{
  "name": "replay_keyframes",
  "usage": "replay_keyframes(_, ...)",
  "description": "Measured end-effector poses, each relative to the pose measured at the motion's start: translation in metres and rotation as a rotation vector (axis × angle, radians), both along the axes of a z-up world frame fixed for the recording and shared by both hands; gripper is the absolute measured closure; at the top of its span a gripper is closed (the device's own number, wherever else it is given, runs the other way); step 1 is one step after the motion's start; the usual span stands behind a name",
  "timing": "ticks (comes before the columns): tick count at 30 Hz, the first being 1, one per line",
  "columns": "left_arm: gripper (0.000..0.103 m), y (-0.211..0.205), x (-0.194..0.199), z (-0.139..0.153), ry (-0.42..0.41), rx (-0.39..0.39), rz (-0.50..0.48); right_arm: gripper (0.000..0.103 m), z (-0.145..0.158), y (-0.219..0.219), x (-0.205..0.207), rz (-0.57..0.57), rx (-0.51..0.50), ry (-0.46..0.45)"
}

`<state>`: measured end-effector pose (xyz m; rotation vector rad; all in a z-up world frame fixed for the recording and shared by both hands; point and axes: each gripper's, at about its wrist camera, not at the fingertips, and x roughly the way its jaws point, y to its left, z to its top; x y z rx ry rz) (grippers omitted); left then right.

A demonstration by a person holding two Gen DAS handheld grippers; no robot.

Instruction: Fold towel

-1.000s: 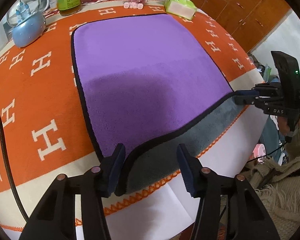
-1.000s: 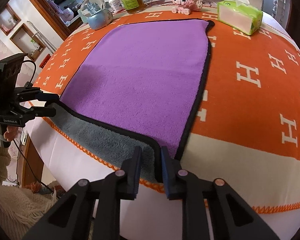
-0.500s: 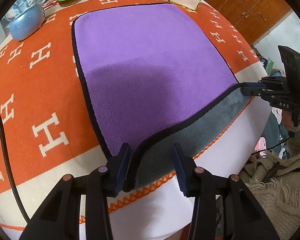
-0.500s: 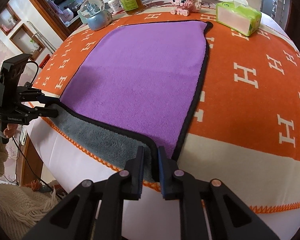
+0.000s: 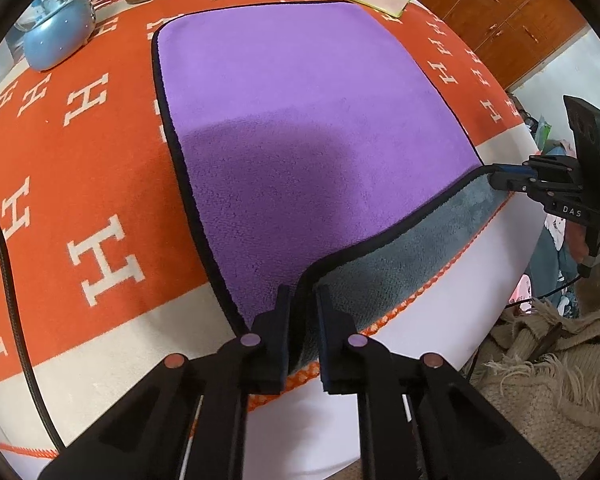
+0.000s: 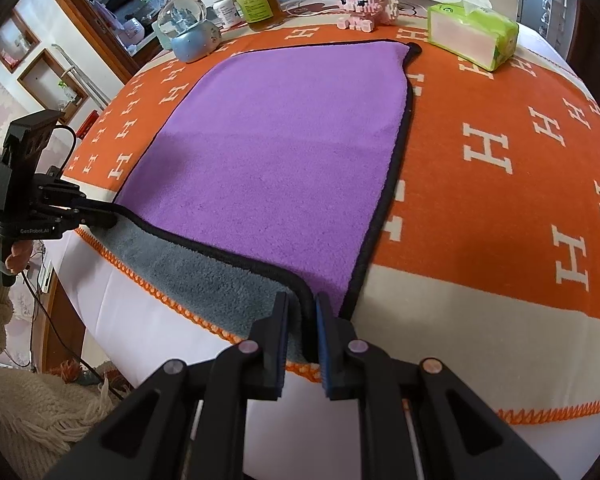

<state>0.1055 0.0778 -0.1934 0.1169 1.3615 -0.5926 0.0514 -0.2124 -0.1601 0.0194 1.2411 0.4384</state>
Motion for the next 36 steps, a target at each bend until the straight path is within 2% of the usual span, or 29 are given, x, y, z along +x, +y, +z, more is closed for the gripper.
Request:
replay_keyframes(3, 0.097, -0.005, -0.005, 0.004, -0.032, 0.021, -0.017, 0.097, 0.001, 0.0, -0.001, 0.0, -0.002, -0.006)
replay_keyframes(6, 0.098, -0.007, -0.01, 0.01, -0.063, 0.034, -0.022, 0.098, 0.003, 0.002, -0.002, 0.004, -0.014, -0.018)
replay_keyframes(12, 0.098, 0.001, -0.011, 0.023, -0.111, 0.04, 0.029, 0.098, 0.014, 0.009, -0.006, 0.009, -0.052, -0.07)
replay_keyframes(21, 0.098, -0.003, 0.0, 0.063, -0.268, 0.081, 0.063, 0.099, 0.048, 0.004, 0.006, -0.061, -0.07, -0.176)
replay_keyframes(28, 0.098, -0.005, 0.054, 0.092, -0.378, 0.102, 0.191, 0.099, 0.087, 0.007, 0.052, -0.136, -0.106, -0.319)
replay_keyframes(36, 0.098, -0.011, 0.128, 0.11, -0.455, 0.108, 0.329, 0.099, 0.1, 0.006, 0.125, -0.255, -0.099, -0.365)
